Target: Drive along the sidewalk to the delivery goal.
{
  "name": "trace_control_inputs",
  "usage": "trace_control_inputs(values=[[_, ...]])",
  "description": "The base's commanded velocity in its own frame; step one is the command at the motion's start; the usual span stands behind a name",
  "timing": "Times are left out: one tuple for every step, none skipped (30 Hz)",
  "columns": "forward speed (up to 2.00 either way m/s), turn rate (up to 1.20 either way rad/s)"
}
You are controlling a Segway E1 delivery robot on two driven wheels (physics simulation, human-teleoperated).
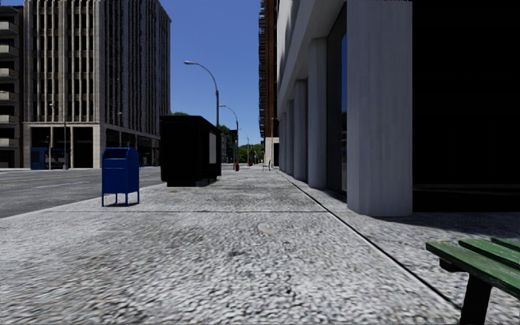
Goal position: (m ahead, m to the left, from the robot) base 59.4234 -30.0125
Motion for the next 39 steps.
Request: trace_control_inputs(values=[[2.0, 0.0], [2.0, 0.0], [2.0, 0.0], [2.0, 0.0], [2.0, 0.0], [2.0, 0.0], [2.0, 0.0], [2.0, 0.0], [2.0, 0.0], [2.0, 0.0], [2.0, 0.0], [2.0, 0.0], [2.0, 0.0], [2.0, 0.0], [2.0, 0.0], [2.0, 0.0], [2.0, 0.0], [2.0, 0.0], [2.0, 0.0], [2.0, 0.0], [2.0, 0.0], [2.0, 0.0], [2.0, 0.0], [2.0, 0.0], [2.0, 0.0], [2.0, 0.0], [2.0, 0.0], [2.0, 0.0], [2.0, 0.0], [2.0, 0.0], [2.0, 0.0], [2.0, 0.0], [2.0, 0.0], [2.0, 0.0], [2.0, 0.0], [2.0, 0.0], [2.0, 0.0], [2.0, 0.0], [2.0, 0.0]])
